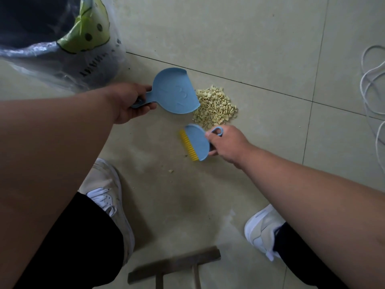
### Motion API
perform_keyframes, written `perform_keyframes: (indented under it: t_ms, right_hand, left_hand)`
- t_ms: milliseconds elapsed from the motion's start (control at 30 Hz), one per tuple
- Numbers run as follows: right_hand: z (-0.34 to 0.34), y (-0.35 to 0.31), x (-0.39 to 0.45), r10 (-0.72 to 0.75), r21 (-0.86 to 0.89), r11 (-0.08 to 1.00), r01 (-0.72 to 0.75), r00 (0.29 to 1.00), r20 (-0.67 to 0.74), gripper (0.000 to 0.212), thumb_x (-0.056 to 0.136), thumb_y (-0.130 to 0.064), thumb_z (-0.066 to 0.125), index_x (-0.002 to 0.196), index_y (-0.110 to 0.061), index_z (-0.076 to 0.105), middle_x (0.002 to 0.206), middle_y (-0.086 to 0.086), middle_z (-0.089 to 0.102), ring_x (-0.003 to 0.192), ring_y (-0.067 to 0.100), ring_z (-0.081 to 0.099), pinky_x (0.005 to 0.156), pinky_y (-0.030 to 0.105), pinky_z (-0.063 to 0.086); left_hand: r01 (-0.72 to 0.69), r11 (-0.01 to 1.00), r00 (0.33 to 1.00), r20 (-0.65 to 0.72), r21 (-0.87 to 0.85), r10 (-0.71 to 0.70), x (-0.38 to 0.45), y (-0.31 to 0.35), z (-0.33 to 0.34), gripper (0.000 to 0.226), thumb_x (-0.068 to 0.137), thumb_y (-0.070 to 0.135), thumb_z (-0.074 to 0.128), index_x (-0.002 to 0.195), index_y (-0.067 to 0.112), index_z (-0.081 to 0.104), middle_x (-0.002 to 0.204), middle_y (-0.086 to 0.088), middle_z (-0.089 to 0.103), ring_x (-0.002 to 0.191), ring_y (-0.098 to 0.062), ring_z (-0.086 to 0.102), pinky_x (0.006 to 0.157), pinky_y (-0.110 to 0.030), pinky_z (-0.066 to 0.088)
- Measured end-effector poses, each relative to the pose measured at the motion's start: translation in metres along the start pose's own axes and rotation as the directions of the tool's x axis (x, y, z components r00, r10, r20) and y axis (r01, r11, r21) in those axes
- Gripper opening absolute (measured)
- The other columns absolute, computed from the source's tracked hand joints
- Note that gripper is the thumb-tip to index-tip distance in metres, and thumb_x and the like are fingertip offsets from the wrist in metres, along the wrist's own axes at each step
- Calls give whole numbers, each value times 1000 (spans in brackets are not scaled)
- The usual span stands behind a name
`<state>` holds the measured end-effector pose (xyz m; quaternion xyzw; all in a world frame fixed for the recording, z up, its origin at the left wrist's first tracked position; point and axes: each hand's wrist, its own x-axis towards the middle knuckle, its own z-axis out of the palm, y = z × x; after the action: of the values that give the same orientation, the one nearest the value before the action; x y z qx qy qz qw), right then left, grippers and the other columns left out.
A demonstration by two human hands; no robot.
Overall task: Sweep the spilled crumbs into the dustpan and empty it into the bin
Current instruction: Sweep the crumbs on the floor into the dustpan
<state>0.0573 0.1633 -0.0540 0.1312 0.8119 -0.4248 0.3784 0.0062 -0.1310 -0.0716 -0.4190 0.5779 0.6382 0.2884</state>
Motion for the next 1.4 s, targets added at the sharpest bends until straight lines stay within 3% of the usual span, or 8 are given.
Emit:
perform_keyframes:
  t_ms: [233,367,633,867,1000,1133,1300,1400]
  right_hand:
    - [83,34,-38,10,-272,960,62,966,257,22,97,-33,64,87,-14,69,83,11,74,79,28,73,74,41,61]
    - [99,45,-46,13,-329,943,48,984,180,21,98,-36,63,92,-17,70,87,6,71,81,20,65,69,29,48]
    - [36,28,-3,-44,-241,970,34,998,-38,29,91,-39,64,85,-12,70,79,14,74,74,33,75,74,53,63]
    - [-23,5,26,-70,-290,957,20,984,-162,21,100,-29,64,89,-12,69,87,16,72,73,29,76,61,33,60]
    - [-36,4,29,-30,-179,984,8,992,-120,20,101,-24,64,94,-6,69,95,21,72,76,27,76,76,43,65]
    - [-39,9,18,28,-53,998,-23,994,106,15,100,-16,66,96,-2,70,89,19,68,77,25,70,83,45,64]
    - [-34,24,11,-37,-490,863,125,982,187,12,98,-23,68,91,-15,74,85,11,74,78,29,74,78,43,62]
    - [-39,24,16,-75,-432,898,84,996,38,14,98,-22,67,85,-20,71,82,11,74,80,32,75,78,44,60]
  left_hand:
    - [-16,999,1000,19,50,15,-4,1,2,54,100,2,41,147,20,59,118,-8,68,75,-10,75,50,-15,56]
    - [-67,997,998,3,43,67,-6,0,-2,59,96,0,40,147,20,61,126,-12,67,73,-10,75,52,-16,56]
    - [-63,998,995,-82,3,63,-10,-4,-29,53,95,1,44,135,23,70,125,-12,69,75,-13,78,52,-18,57]
    - [-39,999,997,-65,31,41,-10,-1,-34,59,95,-2,39,141,23,67,125,-10,70,85,-13,77,52,-16,56]
    - [-28,999,998,-55,44,30,-12,-1,-31,58,95,-3,39,140,22,66,118,-9,69,92,-15,75,51,-16,56]
    - [-64,997,996,-58,33,66,-15,2,-27,55,97,-2,39,138,22,66,110,-8,70,86,-15,73,50,-15,56]
    - [-83,994,995,-54,-69,79,-17,0,-28,45,103,0,42,131,24,68,109,-10,69,82,-16,74,52,-16,56]
    - [-76,988,997,13,-131,79,-15,2,-32,45,105,-1,44,139,22,63,122,-15,63,83,-20,72,55,-20,58]
